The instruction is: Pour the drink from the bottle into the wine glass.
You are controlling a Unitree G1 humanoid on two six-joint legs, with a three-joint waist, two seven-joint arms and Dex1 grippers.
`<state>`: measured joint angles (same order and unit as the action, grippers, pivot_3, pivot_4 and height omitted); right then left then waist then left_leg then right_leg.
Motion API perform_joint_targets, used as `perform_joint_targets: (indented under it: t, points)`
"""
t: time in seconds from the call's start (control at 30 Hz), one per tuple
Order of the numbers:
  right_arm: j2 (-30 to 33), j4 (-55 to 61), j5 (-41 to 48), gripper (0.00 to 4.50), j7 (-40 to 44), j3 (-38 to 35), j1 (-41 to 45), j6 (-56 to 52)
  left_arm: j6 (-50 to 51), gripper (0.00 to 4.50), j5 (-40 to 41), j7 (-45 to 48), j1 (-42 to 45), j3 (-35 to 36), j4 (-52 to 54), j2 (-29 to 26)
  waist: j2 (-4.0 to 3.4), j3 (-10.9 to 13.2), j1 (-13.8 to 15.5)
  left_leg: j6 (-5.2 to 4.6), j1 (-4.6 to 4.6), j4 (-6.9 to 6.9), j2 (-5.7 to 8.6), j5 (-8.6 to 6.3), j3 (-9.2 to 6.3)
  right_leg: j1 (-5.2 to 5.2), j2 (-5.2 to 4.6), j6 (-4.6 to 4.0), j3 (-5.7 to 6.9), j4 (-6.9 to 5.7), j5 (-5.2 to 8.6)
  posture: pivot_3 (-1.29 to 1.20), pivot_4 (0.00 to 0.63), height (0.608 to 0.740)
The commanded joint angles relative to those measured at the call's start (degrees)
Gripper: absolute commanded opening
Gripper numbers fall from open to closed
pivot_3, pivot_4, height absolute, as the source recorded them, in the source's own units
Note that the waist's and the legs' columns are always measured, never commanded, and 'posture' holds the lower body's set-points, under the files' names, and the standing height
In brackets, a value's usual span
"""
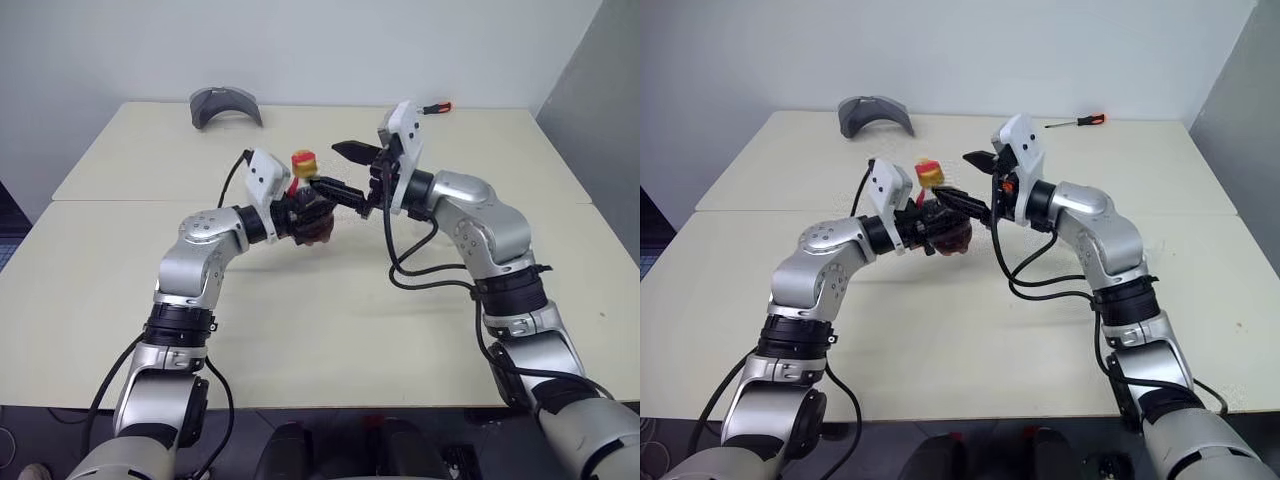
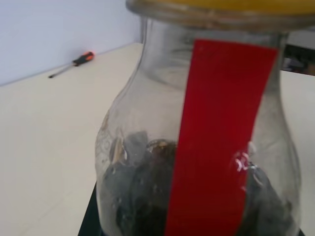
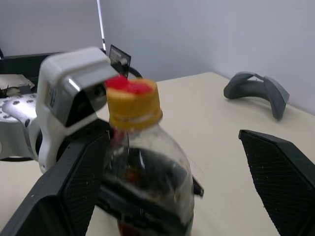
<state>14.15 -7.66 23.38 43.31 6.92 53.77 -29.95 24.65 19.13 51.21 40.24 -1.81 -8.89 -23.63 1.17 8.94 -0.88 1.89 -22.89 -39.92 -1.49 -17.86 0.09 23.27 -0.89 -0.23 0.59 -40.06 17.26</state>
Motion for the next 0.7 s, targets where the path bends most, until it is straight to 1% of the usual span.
perform_joint_targets:
  t: [0.03, 0.23, 0.37, 0.57, 0.67, 0.7]
  points:
    - [-0.5, 1.0, 0.6, 4.50, 0.1, -1.4, 2.3, -0.3, 0.7, 1.54, 1.6, 1.4, 0.9, 0.3, 2.4, -0.4, -0.01, 0.0, -0.1, 0.00, 0.00, 0.00, 0.00, 0.00, 0.00, 0.00, 0.00, 0.00, 0.00, 0.00, 0.00, 0.00, 0.150, 0.740]
    - [-0.4, 2.8, 2.0, 4.50, 1.8, -1.0, 2.1, -2.4, 2.1, 1.54, 2.2, 2.3, -0.1, 0.5, 2.4, -0.5, -0.01, 0.0, -0.2, 0.00, -0.01, 0.00, 0.00, 0.00, 0.00, 0.00, 0.00, 0.00, 0.00, 0.00, 0.00, 0.00, 0.150, 0.740]
    - [-0.4, 3.1, 1.9, 4.50, 2.8, -0.6, 2.0, -3.3, 2.4, 1.28, 2.6, 2.9, -0.3, 0.7, 3.0, -0.7, -0.01, 0.0, -0.2, -0.01, -0.01, 0.01, 0.00, 0.00, -0.01, 0.00, 0.00, 0.00, 0.00, 0.00, 0.00, 0.00, 0.150, 0.740]
    - [-0.6, 1.6, 1.4, 4.50, 5.1, -0.2, 2.2, -2.7, 2.0, 1.28, 2.3, 4.0, 0.2, 0.5, 2.9, -1.2, -0.01, 0.0, -0.3, -0.01, -0.01, 0.01, 0.00, 0.00, -0.01, 0.00, 0.00, 0.00, 0.00, 0.01, 0.00, 0.00, 0.150, 0.740]
    - [-0.6, 1.1, 1.1, 3.89, 5.8, -0.2, 2.3, -2.7, 1.9, 1.26, 2.2, 4.3, 0.0, 0.3, 3.1, -1.3, -0.01, 0.0, -0.3, -0.01, -0.01, 0.01, 0.00, -0.01, -0.01, 0.00, 0.00, 0.00, 0.00, 0.00, 0.00, 0.00, 0.150, 0.740]
    - [-0.6, 1.1, 1.2, 3.55, 6.0, -0.2, 2.3, -2.8, 2.0, 1.26, 2.2, 4.3, -0.1, 0.3, 3.2, -1.3, -0.01, 0.0, -0.3, -0.01, -0.01, 0.01, 0.00, -0.01, -0.01, 0.01, 0.00, 0.00, 0.00, 0.00, 0.00, 0.00, 0.150, 0.740]
